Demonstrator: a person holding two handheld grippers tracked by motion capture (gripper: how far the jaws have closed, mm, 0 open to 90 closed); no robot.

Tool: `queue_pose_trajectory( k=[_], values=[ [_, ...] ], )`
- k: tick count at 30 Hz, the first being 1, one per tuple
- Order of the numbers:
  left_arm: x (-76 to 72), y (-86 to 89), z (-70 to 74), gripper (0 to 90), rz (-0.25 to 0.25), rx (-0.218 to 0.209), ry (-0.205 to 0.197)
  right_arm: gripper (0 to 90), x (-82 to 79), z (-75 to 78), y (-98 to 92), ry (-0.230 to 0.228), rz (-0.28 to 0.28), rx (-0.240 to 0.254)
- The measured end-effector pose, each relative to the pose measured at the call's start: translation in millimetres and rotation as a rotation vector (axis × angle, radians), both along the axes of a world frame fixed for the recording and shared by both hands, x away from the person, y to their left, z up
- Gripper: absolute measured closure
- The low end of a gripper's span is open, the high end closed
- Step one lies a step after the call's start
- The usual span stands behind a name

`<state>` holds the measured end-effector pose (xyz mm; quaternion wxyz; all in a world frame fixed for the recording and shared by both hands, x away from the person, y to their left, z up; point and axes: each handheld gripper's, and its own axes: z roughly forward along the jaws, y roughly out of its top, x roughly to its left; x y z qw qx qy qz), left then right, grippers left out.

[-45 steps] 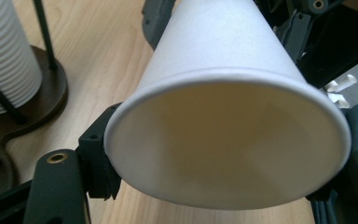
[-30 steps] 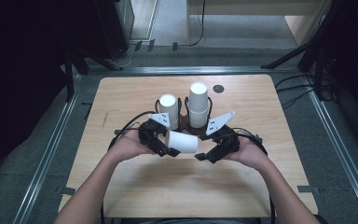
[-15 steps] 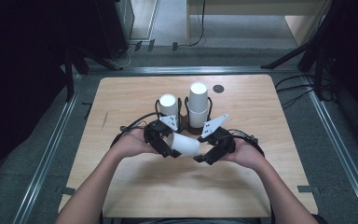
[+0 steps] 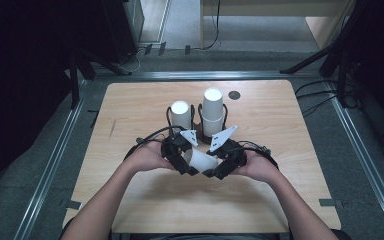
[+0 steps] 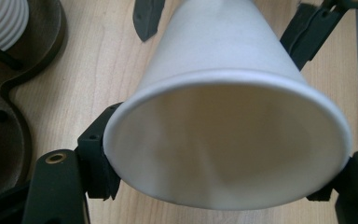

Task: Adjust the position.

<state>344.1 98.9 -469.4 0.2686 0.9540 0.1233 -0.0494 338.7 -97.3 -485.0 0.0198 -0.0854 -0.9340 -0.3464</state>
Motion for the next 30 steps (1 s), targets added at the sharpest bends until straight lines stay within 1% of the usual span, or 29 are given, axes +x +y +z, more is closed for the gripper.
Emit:
queue_pose_trajectory(
  k=[3, 4, 5, 8, 10, 11, 12, 13, 14, 16, 18, 22, 24, 25, 26, 27, 29, 30],
  values=[
    [-0.5, -1.0, 0.2, 24.6, 0.001, 0.006, -0.003, 30.7, 0.0, -0.1, 2.2, -0.001, 0.008, -0.003],
    [-0.6, -1.2, 0.0, 24.3, 0.004, 0.010, -0.001, 30.7, -0.4, -0.4, 2.9, 0.003, 0.009, -0.005],
    [-0.4, -1.3, -0.4, 24.0, 0.005, 0.013, 0.005, 31.0, -0.3, -0.6, 3.5, -0.003, 0.008, -0.010],
    [-1.0, -1.5, -0.2, 22.1, 0.009, 0.010, -0.001, 31.2, -0.5, -0.7, 4.8, 0.001, 0.011, -0.019],
    [-3.7, 0.0, 1.5, 19.2, 0.016, -0.020, -0.038, 31.5, -0.7, 0.5, 4.5, 0.003, 0.015, -0.017],
    [-4.3, 0.6, 2.6, 16.0, 0.029, -0.035, -0.046, 31.8, -0.7, 0.9, 4.1, 0.002, 0.017, -0.009],
    [-3.4, 1.5, 4.0, 12.5, 0.037, -0.046, -0.044, 31.8, -0.6, 1.5, 3.7, 0.006, 0.013, -0.012],
    [-2.9, 2.9, 5.3, 11.8, 0.051, -0.060, -0.046, 31.9, -0.2, 1.9, 3.2, 0.000, 0.009, -0.014],
    [-2.4, 4.3, 6.3, 10.0, 0.072, -0.077, -0.053, 31.9, 0.2, 2.1, 2.4, -0.003, 0.008, -0.006],
    [-0.7, 8.6, 7.9, 9.5, 0.094, -0.115, -0.044, 31.9, 1.0, 3.8, 0.5, -0.012, 0.003, 0.006],
    [-0.4, 11.7, 9.0, 8.6, 0.109, -0.138, -0.044, 31.9, 1.2, 5.6, -1.1, -0.008, -0.004, 0.023],
    [-1.6, 15.1, 10.2, 8.1, 0.119, -0.165, -0.046, 31.9, 3.2, 8.8, -4.8, -0.012, -0.014, 0.050],
    [-2.8, 16.5, 10.5, 8.2, 0.121, -0.184, -0.045, 31.9, 3.7, 10.4, -6.8, -0.001, -0.020, 0.059],
    [-3.5, 17.1, 10.9, 8.2, 0.120, -0.189, -0.048, 31.8, 4.0, 11.4, -7.7, -0.004, -0.023, 0.068],
    [-4.5, 17.4, 11.4, 8.2, 0.120, -0.196, -0.062, 31.9, 3.9, 12.4, -8.5, -0.003, -0.027, 0.075],
    [-5.1, 18.1, 12.2, 8.6, 0.119, -0.203, -0.067, 31.8, 3.7, 13.5, -9.5, 0.007, -0.025, 0.086],
    [-5.2, 19.2, 13.9, 9.0, 0.124, -0.232, -0.065, 31.8, 3.1, 15.4, -10.9, 0.005, -0.024, 0.101],
    [-5.1, 19.8, 14.5, 9.0, 0.129, -0.249, -0.058, 31.8, 3.3, 15.9, -11.5, 0.003, -0.024, 0.107]
  ],
)
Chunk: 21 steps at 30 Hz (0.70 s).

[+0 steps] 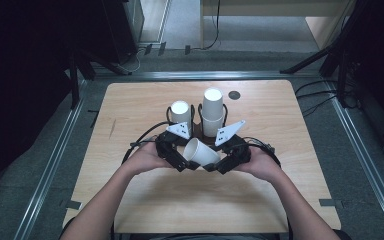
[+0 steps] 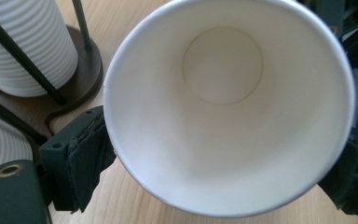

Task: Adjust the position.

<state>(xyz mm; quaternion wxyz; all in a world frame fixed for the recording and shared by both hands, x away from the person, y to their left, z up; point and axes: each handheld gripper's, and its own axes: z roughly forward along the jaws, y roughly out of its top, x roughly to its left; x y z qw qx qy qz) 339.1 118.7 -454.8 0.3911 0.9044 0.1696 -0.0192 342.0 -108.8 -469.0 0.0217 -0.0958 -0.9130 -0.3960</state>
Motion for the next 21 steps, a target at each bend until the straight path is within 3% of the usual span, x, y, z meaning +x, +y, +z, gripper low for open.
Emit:
queue_pose_trajectory(
  k=[11, 15, 21],
  values=[
    [-1.1, -0.1, 1.2, 9.2, 0.018, -0.101, 0.034, 31.8, -0.4, 3.5, -1.3, 0.015, 0.004, 0.047],
    [0.5, 1.8, 3.4, 14.8, 0.039, -0.157, 0.055, 31.8, -0.3, 4.3, -1.6, 0.026, 0.004, 0.057],
    [0.3, 1.8, 5.4, 21.3, 0.031, -0.150, 0.049, 32.1, -0.5, 3.9, -1.5, 0.021, 0.007, 0.051]
  ],
)
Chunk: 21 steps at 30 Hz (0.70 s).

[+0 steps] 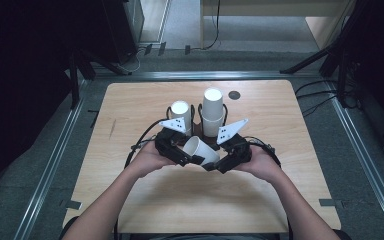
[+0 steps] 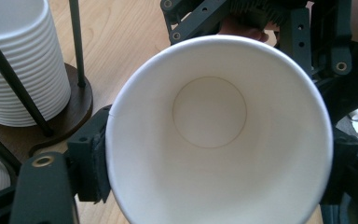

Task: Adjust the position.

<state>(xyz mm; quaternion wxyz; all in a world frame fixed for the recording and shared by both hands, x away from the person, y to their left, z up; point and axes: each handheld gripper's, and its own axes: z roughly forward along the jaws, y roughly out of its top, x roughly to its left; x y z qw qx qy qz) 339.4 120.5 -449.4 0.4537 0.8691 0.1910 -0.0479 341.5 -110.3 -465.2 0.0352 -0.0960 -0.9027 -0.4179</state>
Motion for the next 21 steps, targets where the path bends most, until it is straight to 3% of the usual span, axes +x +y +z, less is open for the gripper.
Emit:
queue_pose_trajectory(
  k=[7, 11, 13, 21],
  values=[
    [2.9, 2.1, 1.7, 23.4, -0.008, 0.026, 0.013, 28.6, 0.4, -0.8, 1.0, -0.004, -0.006, -0.003],
    [5.1, 7.0, 3.5, 23.4, -0.013, 0.034, 0.033, 23.7, 0.4, -3.8, 2.4, 0.055, -0.008, -0.044],
    [5.3, 9.3, 5.2, 23.4, -0.010, 0.050, 0.020, 23.6, 0.1, -4.2, 2.0, 0.032, -0.013, -0.045],
    [4.9, 10.8, 11.3, 23.3, -0.022, 0.133, -0.011, 23.4, 0.5, -6.0, 1.2, 0.017, -0.025, -0.060]
  ],
)
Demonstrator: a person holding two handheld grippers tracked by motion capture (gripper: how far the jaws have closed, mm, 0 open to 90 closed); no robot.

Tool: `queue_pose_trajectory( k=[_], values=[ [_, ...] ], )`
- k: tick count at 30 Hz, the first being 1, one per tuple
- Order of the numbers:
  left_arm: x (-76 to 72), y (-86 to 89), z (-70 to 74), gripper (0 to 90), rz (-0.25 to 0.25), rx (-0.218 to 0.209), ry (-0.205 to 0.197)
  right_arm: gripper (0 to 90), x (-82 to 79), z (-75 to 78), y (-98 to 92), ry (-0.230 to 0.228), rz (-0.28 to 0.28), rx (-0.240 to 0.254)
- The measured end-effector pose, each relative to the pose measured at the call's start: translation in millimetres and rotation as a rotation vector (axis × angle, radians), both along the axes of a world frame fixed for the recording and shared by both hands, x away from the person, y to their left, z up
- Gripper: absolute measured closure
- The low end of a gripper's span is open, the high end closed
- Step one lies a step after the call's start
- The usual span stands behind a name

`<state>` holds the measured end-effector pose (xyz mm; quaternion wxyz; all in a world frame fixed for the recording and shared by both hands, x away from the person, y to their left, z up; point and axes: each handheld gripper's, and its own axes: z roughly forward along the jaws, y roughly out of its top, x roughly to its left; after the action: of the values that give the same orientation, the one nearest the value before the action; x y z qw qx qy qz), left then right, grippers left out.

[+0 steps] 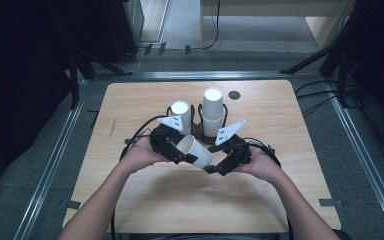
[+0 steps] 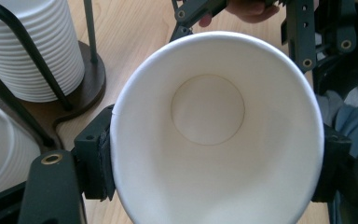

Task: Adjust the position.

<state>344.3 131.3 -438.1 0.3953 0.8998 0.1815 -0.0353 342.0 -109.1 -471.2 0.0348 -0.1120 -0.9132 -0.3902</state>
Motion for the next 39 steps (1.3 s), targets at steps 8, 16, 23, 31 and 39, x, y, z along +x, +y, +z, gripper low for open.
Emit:
queue_pose_trajectory(
  k=[8, 16, 23, 31, 39],
  values=[
    [2.0, -2.2, -2.0, 23.3, -0.018, 0.086, -0.019, 23.4, 0.4, -1.8, 1.0, -0.011, -0.007, -0.010],
    [2.5, -7.3, -7.9, 23.3, -0.042, 0.143, -0.017, 23.6, 0.1, -3.5, 2.9, -0.025, -0.008, -0.016],
    [1.8, -13.4, -14.2, 23.3, -0.055, 0.193, -0.023, 23.9, -1.0, -7.3, 7.3, -0.032, 0.000, -0.035],
    [-1.1, -22.7, -18.4, 23.2, -0.093, 0.210, -0.031, 24.4, -2.8, -13.1, 14.7, -0.028, 0.016, -0.044],
    [-5.2, -28.8, -15.8, 23.0, -0.107, 0.199, -0.051, 27.1, -6.0, -17.6, 23.1, -0.012, 0.036, -0.052]
  ],
)
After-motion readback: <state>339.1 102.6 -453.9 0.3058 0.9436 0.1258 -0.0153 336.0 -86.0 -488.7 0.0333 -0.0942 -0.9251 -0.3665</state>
